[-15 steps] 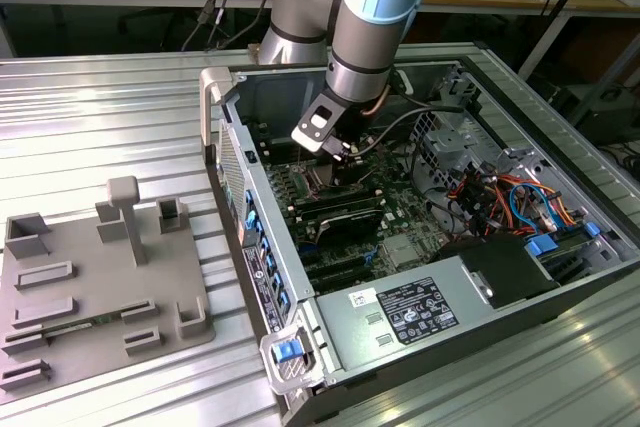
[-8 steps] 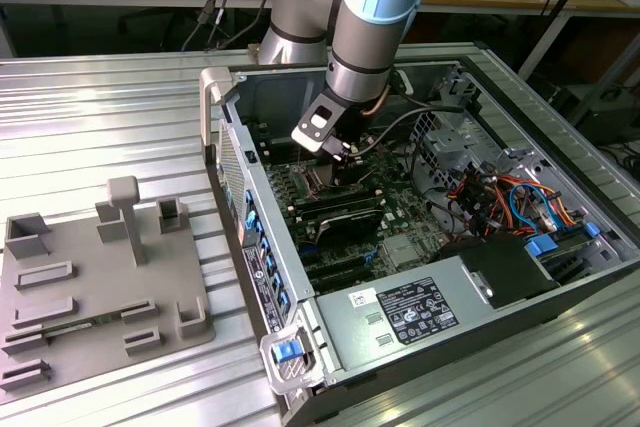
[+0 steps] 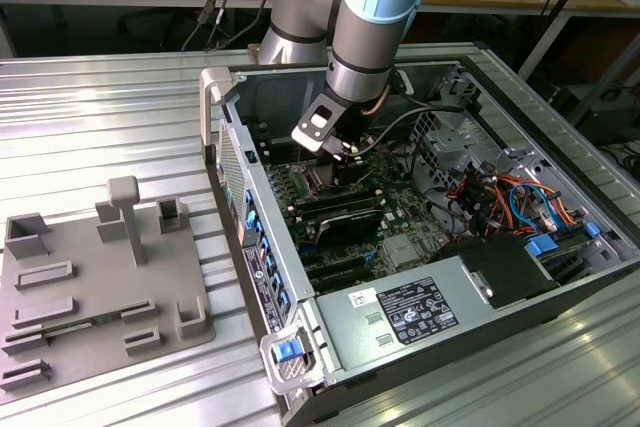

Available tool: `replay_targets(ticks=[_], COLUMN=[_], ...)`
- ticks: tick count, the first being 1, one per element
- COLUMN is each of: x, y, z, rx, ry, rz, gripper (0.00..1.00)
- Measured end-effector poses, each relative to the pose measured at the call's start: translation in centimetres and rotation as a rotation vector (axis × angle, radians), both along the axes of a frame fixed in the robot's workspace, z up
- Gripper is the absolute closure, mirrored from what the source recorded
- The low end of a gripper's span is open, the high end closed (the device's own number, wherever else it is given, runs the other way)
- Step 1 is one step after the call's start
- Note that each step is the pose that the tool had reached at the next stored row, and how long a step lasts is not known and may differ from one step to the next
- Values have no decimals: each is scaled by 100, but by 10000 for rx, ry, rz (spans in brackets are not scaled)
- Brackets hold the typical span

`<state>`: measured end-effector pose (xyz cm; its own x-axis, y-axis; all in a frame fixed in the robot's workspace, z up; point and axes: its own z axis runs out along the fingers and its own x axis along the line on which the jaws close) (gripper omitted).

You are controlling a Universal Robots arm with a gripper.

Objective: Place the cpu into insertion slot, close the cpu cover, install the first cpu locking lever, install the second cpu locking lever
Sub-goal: 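Place the cpu into insertion slot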

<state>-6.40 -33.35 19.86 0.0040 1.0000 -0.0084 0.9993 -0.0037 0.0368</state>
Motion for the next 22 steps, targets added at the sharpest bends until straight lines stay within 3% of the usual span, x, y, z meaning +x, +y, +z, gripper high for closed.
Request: replay_targets(ticks=[9,12,22], x=[2,4,1], y=[1,4,0], z=[1,14,14], rx=[4,55,32], ry=[-2,-7,-1], rz=[-6,-30,-147], gripper=[45,45,45])
